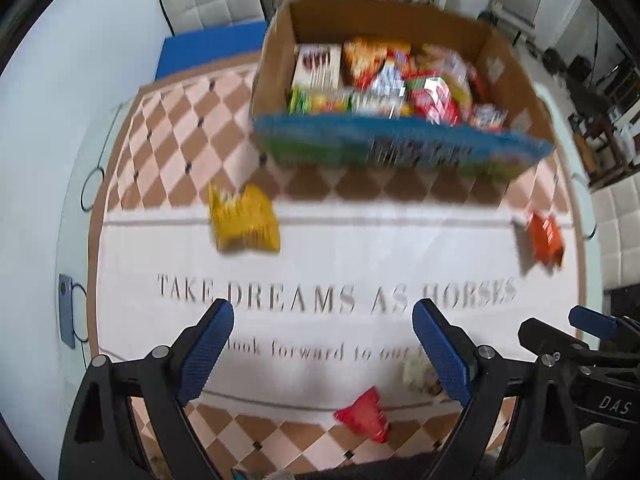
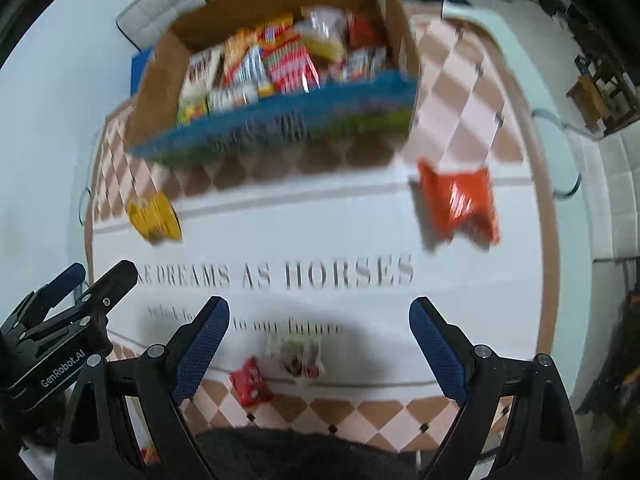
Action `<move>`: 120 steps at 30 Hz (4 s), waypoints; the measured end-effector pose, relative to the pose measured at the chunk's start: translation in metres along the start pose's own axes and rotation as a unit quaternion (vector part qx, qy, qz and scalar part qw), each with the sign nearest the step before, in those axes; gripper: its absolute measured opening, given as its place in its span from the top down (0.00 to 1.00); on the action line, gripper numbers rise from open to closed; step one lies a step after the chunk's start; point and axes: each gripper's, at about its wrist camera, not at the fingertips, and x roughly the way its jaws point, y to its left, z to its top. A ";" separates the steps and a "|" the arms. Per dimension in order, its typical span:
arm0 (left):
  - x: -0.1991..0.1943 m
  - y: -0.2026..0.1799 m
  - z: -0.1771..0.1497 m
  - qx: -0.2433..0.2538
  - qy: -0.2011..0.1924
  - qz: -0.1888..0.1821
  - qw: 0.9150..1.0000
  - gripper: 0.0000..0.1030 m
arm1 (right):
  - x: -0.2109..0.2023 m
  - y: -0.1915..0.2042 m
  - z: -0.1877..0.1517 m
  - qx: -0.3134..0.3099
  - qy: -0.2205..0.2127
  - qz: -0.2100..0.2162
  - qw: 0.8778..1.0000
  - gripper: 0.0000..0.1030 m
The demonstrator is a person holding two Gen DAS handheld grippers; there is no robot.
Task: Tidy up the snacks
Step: 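Grasp the small red packet with left tool while right tool grasps white wrapper, then carry both packets over the box and open both tools to drop them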
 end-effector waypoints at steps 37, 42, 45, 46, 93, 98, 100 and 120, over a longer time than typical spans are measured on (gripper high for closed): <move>0.141 -0.027 -0.120 -0.020 0.278 -0.139 0.950 0.54 | 0.136 -0.013 -0.064 0.045 0.136 0.023 0.989 0.59; 0.138 -0.033 -0.123 -0.011 0.264 -0.140 0.954 0.56 | 0.129 -0.015 -0.067 0.046 0.132 0.029 0.990 0.59; 0.132 -0.036 -0.117 -0.010 0.252 -0.140 0.957 0.57 | 0.121 -0.020 -0.064 0.044 0.127 0.033 0.990 0.59; 0.129 -0.035 -0.109 -0.010 0.248 -0.140 0.958 0.57 | 0.115 -0.028 -0.062 0.044 0.125 0.036 0.991 0.59; 0.066 -0.065 0.213 0.024 0.095 -0.138 0.985 0.57 | 0.000 -0.010 0.220 0.025 -0.041 0.051 0.998 0.59; 0.076 -0.064 0.215 0.017 0.108 -0.130 0.985 0.55 | 0.011 -0.018 0.225 0.039 -0.030 0.054 0.997 0.58; 0.077 -0.063 0.215 0.016 0.110 -0.118 0.987 0.52 | 0.013 -0.020 0.227 0.042 -0.025 0.059 0.997 0.57; 0.018 -0.047 0.204 0.023 0.015 -0.052 0.998 0.10 | -0.022 -0.016 0.215 0.002 -0.067 -0.036 0.997 0.07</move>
